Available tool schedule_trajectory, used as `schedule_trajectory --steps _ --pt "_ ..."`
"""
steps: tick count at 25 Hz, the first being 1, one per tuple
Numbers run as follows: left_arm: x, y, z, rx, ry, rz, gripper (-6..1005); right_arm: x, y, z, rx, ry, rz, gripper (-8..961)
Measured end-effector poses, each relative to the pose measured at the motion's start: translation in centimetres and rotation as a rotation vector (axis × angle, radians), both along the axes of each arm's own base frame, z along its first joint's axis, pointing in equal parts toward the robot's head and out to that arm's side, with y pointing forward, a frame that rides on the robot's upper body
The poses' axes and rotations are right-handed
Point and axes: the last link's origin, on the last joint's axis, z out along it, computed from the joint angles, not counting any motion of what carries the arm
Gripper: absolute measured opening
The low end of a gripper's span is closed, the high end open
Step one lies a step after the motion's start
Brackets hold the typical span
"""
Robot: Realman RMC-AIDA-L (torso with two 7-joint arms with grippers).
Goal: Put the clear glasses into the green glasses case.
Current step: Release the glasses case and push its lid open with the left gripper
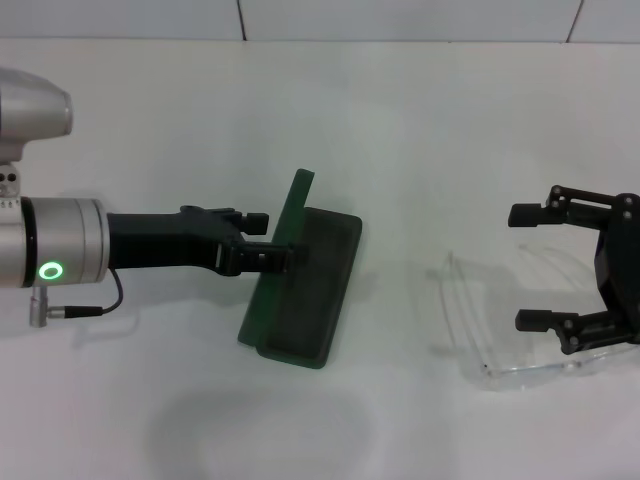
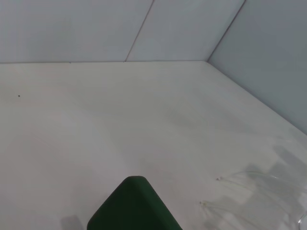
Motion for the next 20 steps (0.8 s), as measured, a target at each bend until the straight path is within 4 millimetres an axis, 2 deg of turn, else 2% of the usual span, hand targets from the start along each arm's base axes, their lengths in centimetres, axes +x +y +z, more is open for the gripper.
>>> schedule_trajectory --steps 20 --pt "0.8 1.2 -2.3 -0.015 0.079 0.076 823 0.2 -0.6 0.2 -0.013 0.008 0.011 867"
